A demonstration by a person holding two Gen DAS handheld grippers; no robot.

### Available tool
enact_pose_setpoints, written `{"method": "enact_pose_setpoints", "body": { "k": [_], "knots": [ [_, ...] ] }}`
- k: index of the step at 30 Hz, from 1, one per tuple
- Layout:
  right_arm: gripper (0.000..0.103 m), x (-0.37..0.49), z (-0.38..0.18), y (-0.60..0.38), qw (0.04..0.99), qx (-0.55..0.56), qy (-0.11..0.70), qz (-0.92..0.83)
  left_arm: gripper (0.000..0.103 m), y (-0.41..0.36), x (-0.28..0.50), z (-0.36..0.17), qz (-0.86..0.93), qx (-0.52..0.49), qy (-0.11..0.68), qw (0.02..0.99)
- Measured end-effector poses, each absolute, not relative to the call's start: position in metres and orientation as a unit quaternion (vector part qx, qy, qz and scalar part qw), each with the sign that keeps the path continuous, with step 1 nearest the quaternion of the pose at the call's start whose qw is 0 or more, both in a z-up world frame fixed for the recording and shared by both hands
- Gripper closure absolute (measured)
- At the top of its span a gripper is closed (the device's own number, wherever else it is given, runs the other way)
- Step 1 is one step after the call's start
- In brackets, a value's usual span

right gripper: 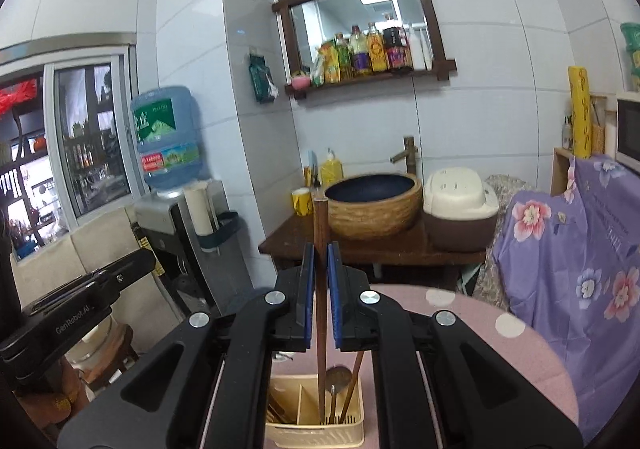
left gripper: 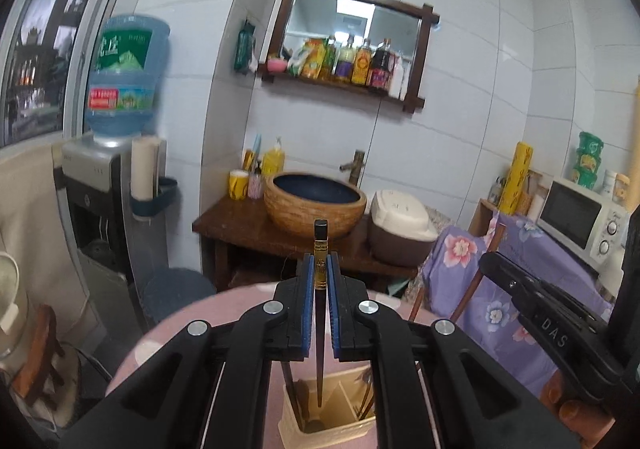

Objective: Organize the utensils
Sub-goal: 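Open the left tool over the basket while the right tool releases the brown chopstick, then move both tools back down to the remaining chopsticks and spoon on the table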

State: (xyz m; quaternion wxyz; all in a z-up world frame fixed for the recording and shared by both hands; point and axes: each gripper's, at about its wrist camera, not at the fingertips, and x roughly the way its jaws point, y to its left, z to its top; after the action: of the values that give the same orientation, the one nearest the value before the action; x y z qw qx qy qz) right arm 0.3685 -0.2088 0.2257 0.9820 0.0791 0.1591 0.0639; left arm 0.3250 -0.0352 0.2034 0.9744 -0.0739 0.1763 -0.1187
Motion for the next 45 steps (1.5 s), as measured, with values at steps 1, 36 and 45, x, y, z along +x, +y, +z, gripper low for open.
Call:
{"method": "enact_pose_setpoints", "body": {
  "k": [1,36,45],
  "knots": [
    [0.095,0.370,0.214,-0.208,0.981,0.078,0.168,0.063,0.095,-0.036,0.327,0.191,-0.117,-0.074,0.185,0.973],
    [0.055,0.285,0.065,-0.219,0.944,0.055,0.325,0.033,0.017,-0.017,0.252,0.035,-0.110,-0.039,0.347,0.930],
    [0.072,0.242,-0.035,-0.193,0.886,0.087,0.453,0.037,0.030,0.002,0.215,-0.022,-0.082,-0.062,0.401,0.910]
  ]
}}
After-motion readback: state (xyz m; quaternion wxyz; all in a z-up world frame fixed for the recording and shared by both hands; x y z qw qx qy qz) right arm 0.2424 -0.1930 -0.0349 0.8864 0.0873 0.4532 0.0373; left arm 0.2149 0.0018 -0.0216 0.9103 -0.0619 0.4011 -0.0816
